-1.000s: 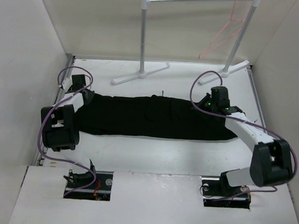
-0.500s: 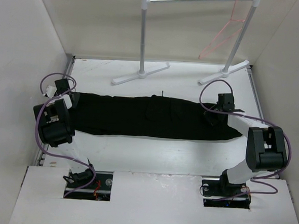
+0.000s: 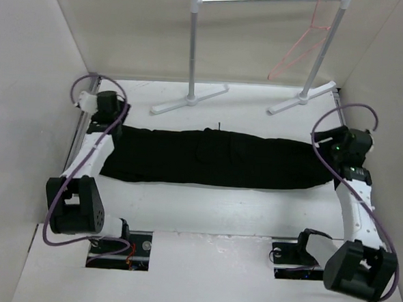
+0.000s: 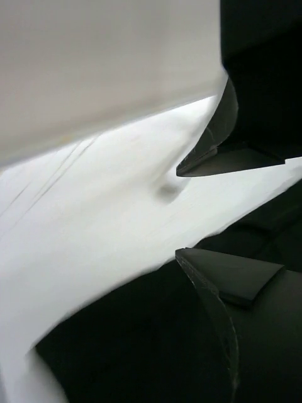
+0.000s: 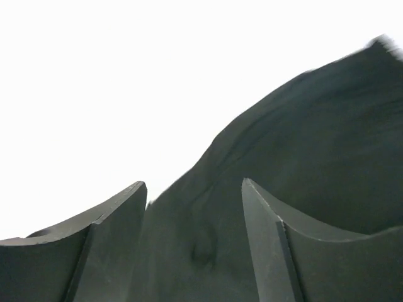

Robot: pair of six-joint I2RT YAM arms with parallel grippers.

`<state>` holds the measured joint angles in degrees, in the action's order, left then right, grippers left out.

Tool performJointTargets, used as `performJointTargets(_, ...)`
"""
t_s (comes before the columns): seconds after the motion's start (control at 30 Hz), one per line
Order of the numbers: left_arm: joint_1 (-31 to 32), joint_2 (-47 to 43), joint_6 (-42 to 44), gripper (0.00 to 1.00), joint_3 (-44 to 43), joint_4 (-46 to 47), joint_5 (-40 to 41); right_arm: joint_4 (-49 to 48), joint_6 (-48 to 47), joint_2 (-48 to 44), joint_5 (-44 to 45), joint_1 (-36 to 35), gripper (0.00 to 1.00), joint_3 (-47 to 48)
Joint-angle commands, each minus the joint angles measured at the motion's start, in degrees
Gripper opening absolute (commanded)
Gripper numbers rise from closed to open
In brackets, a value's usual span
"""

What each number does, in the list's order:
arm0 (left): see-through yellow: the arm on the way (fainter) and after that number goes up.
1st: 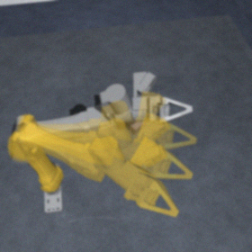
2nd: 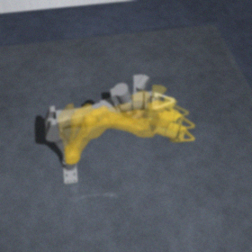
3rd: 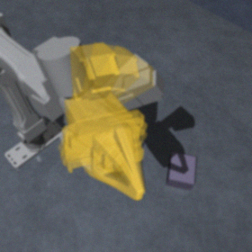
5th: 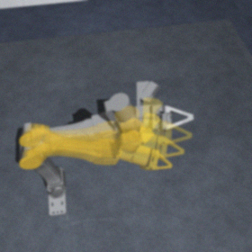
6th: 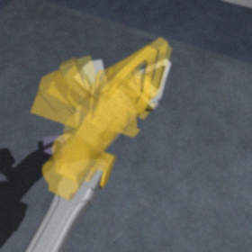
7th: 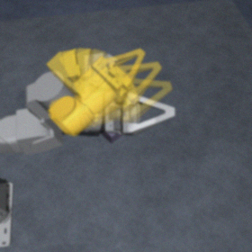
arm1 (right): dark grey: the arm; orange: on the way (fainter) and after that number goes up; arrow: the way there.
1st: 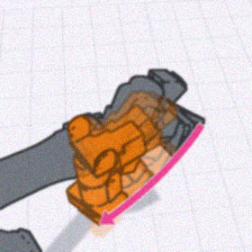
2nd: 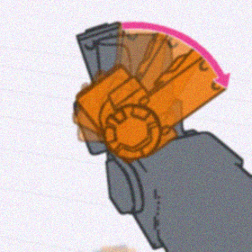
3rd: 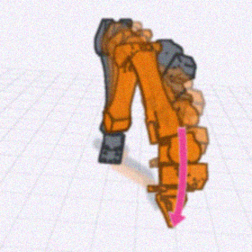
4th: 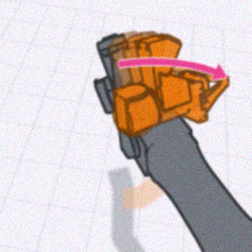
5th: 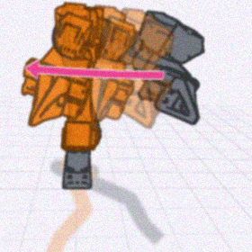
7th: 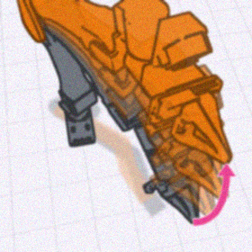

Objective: Place the trousers on the hanger
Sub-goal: Fold the trousers at the center of the board.

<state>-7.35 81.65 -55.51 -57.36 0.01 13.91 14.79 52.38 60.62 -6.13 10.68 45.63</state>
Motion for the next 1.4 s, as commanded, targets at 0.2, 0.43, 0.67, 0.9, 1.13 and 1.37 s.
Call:
performJointTargets(0.2,24.17,0.88,2.86,0.47,6.03,-0.63,2.61,8.68,-3.25,-4.29,5.08,18.36,0.75,-11.08)
performJointTargets(0.43,22.79,0.71,4.18,0.47,13.31,0.08,2.44,0.61,-3.34,6.16,-0.80,19.43,0.81,-9.07)
performJointTargets(0.67,16.72,-4.04,4.70,0.46,22.11,-0.80,4.98,-0.46,-1.05,13.91,-1.17,18.90,0.78,-8.53)
performJointTargets(0.9,13.12,-2.81,4.44,0.46,22.03,-1.59,6.39,-2.04,1.40,21.46,-0.55,16.88,0.67,-6.08)
performJointTargets(1.13,9.69,-0.44,4.27,0.46,22.03,-2.65,6.39,-3.10,4.04,21.40,0.85,15.91,0.14,-5.02)
performJointTargets(1.37,11.17,0.00,3.56,0.46,24.31,-5.02,6.13,6.38,0.27,4.35,10.34,18.02,0.09,4.80)
